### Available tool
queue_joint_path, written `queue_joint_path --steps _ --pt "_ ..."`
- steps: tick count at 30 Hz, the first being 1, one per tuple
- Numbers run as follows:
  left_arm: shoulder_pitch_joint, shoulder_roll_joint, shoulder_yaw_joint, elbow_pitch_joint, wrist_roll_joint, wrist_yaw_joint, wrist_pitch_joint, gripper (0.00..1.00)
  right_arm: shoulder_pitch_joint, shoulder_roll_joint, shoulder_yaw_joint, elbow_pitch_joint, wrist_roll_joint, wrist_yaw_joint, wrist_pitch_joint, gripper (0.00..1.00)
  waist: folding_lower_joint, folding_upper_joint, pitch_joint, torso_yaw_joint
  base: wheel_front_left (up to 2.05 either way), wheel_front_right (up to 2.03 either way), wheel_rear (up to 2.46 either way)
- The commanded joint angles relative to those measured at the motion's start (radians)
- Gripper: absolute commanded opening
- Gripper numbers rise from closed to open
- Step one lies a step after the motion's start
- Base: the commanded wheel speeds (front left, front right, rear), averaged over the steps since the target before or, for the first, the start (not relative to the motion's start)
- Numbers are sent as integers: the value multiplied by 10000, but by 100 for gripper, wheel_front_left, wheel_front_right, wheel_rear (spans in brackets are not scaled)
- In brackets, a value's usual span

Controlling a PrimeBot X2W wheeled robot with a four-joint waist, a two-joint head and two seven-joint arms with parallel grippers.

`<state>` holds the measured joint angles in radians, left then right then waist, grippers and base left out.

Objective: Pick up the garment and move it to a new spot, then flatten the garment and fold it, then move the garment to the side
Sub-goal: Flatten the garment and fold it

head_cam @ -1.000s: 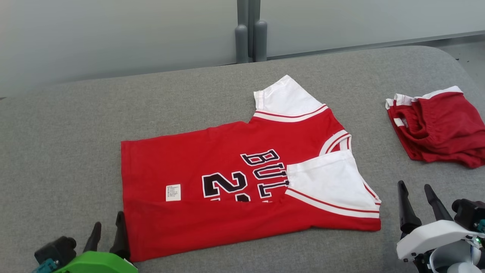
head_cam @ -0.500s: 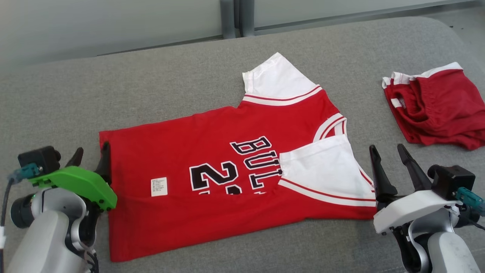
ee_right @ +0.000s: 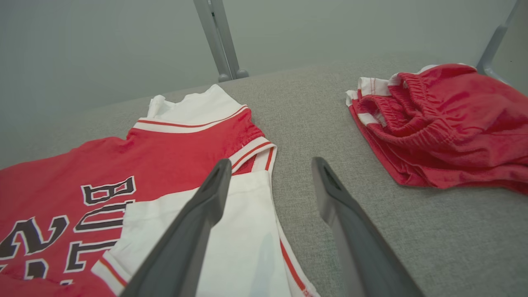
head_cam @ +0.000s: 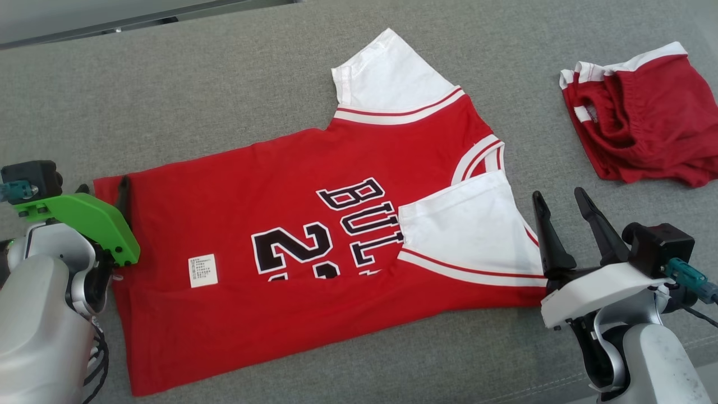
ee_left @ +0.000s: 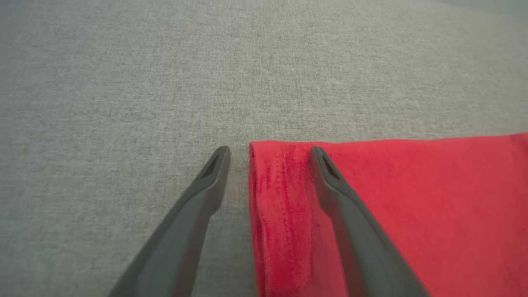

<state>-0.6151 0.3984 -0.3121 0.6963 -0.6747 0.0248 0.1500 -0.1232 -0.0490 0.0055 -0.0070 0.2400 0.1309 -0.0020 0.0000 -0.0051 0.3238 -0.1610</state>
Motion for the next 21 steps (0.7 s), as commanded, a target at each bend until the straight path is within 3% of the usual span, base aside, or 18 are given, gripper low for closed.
queue_joint_path --steps 1,7,14,16,17,20,21 --pt "-224 86 7 87 104 -55 42 100 -81 -34 -13 21 28 -4 -81 100 0 51 105 -54 0 0 0" --pt "-675 174 -152 794 225 -17 229 100 -163 -34 0 125 49 -4 -138 100 0 51 223 -94 0 0 0" --pt "-877 132 -476 1069 266 -345 650 100 -161 -34 -94 61 -66 -4 -67 100 0 51 206 -36 0 0 0" --pt "-884 144 -603 1040 299 -423 825 74 -116 -34 -101 -10 -94 -4 -19 100 0 51 180 -2 0 0 0" --pt "-882 154 -669 1015 318 -448 929 69 -106 -34 -103 -43 -110 -4 -11 100 0 51 167 16 0 0 0" --pt "-861 174 -762 860 298 -511 1152 66 -116 -34 -78 -102 -122 -4 37 100 0 51 138 67 0 0 0" --pt "-847 193 -792 800 294 -511 1213 56 -119 -34 -67 -117 -116 -4 45 100 0 51 135 80 0 0 0"
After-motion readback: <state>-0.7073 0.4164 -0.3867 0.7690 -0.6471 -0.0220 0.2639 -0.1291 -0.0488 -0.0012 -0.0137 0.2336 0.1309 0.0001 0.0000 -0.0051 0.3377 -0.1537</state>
